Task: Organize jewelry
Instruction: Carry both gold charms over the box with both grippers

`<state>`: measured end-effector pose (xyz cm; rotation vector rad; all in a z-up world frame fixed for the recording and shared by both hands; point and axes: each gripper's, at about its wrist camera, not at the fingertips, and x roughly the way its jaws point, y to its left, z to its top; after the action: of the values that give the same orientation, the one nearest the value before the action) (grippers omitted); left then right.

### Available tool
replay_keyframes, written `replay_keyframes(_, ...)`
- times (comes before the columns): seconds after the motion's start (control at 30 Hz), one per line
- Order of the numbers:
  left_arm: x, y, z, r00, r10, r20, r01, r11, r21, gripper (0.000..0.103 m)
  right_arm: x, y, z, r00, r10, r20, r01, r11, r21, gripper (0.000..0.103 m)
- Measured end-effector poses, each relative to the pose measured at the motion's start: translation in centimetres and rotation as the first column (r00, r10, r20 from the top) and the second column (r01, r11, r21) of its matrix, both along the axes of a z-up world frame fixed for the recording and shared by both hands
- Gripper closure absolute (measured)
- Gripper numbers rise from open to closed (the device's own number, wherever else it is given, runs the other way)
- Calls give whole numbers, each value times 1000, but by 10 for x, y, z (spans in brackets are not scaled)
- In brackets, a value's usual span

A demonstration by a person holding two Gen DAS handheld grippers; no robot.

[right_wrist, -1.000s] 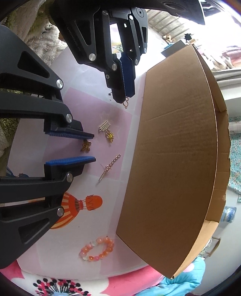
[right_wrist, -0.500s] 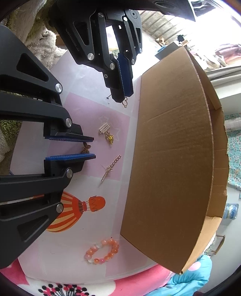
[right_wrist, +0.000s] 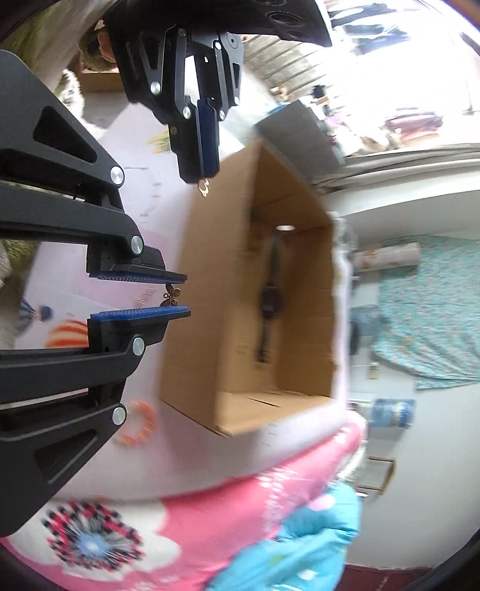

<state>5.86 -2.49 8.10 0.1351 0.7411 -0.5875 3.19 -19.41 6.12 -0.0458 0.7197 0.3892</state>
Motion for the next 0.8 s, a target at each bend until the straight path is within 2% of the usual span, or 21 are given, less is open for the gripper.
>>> replay_keyframes(0.13,29,0,25,1000,-5,31,5,1000,13,90,25,-6,30,996,17,88,-19,1000,20,90)
replay_keyframes(0.2,56,-4,27,1000,-7,4,6,999,41,90,48,-6,37,995,40,90,-43,999,21,91)
replay_keyframes(0.23,75,-5,24,999,-12,-34,13,999,52,90,61,-4,37,996,53,76,-55,998,19,91)
replay_keyframes(0.3,112,-8,16,992,-18,-126,27,997,67,90,88,1,33,996,85,12,-85,996,12,91)
replay_keyframes(0.33,124,-9,11,987,-16,-158,29,997,77,90,108,5,27,994,100,-50,-100,995,-1,91)
replay_keyframes(0.4,163,-13,-8,964,4,-265,27,993,113,90,136,13,14,979,125,-161,-132,991,-31,90)
replay_keyframes(0.43,175,-15,-17,953,16,-303,26,991,133,90,152,18,5,965,133,-225,-148,988,-53,90)
replay_keyframes(0.57,209,-25,-50,912,42,-408,46,978,206,90,177,39,-25,910,155,-384,-217,968,-124,90)
replay_keyframes(0.67,219,-30,-63,893,48,-448,63,971,231,90,182,47,-39,894,150,-423,-246,952,-182,90)
replay_keyframes(0.8,229,-36,-72,886,64,-460,69,961,267,90,185,51,-47,880,145,-451,-264,941,-212,90)
